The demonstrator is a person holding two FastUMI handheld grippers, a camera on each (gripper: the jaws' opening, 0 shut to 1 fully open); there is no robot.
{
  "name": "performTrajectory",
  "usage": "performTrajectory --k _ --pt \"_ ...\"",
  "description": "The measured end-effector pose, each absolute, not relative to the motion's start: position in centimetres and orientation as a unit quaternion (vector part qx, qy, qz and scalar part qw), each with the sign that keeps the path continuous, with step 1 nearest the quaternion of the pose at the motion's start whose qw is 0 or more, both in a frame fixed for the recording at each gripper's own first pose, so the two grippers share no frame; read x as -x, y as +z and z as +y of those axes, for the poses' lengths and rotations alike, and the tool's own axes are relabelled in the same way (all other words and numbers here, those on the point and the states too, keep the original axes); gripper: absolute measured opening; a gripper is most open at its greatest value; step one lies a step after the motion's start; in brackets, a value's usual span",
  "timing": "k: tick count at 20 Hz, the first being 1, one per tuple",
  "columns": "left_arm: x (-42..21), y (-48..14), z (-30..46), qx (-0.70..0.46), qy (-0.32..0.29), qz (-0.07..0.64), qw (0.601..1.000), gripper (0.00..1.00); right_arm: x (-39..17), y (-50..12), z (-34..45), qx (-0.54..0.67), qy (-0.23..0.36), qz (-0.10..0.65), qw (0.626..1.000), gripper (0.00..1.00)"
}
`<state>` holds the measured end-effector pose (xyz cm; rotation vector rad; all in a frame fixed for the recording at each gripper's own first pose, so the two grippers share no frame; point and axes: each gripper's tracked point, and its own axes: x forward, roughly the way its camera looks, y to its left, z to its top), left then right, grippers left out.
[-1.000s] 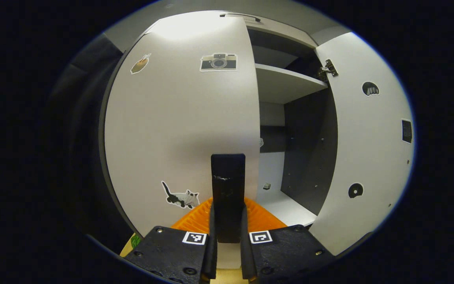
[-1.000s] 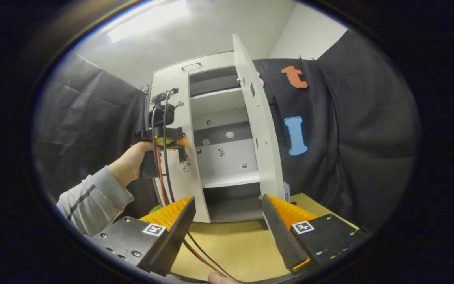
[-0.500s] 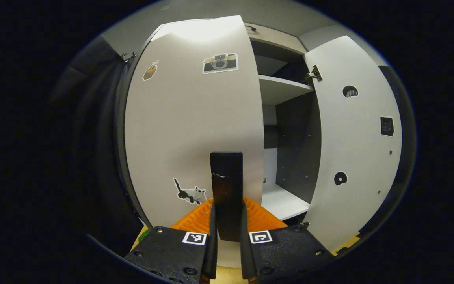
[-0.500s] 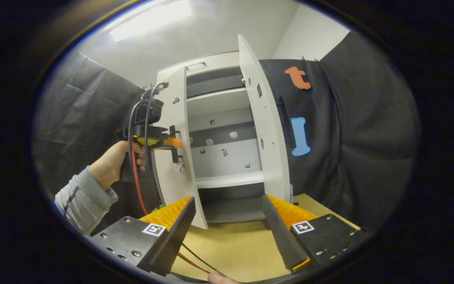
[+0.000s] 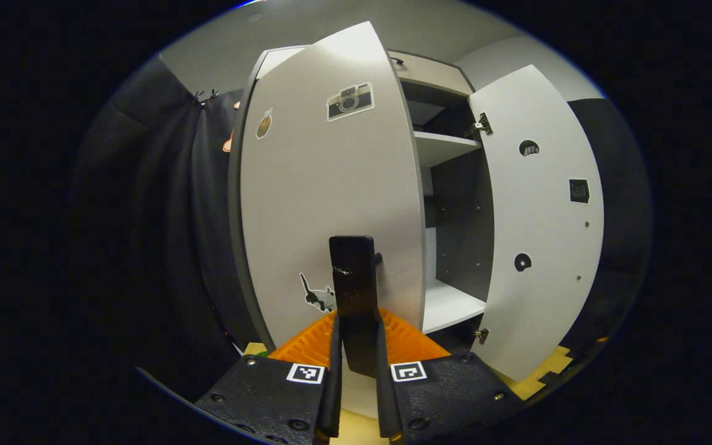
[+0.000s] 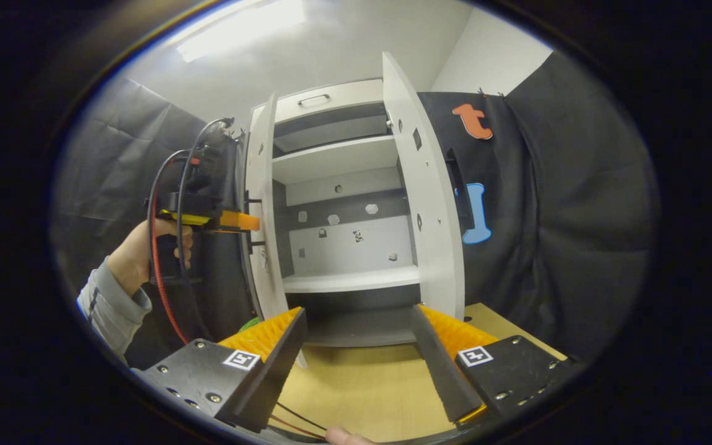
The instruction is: Open the right door of the double-door shoe cabinet with the right hand, and open the left door with the left hand.
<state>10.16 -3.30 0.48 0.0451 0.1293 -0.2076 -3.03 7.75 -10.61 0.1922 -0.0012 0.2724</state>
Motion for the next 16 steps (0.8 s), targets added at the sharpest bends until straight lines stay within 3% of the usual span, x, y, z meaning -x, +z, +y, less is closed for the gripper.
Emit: performTrajectory --k 10,16 --pt "-7.7 0.6 2.0 -0.011 -0.092 0.058 0.994 0.16 2.8 -11.2 9.6 -0.094 0.136 0.003 0.986 1.0" --pt "-7.0 0.6 7.0 -0.03 -0.044 0.051 0.997 0.08 2.5 -11.7 10.8 -0.085 0.137 0.006 0.987 1.0"
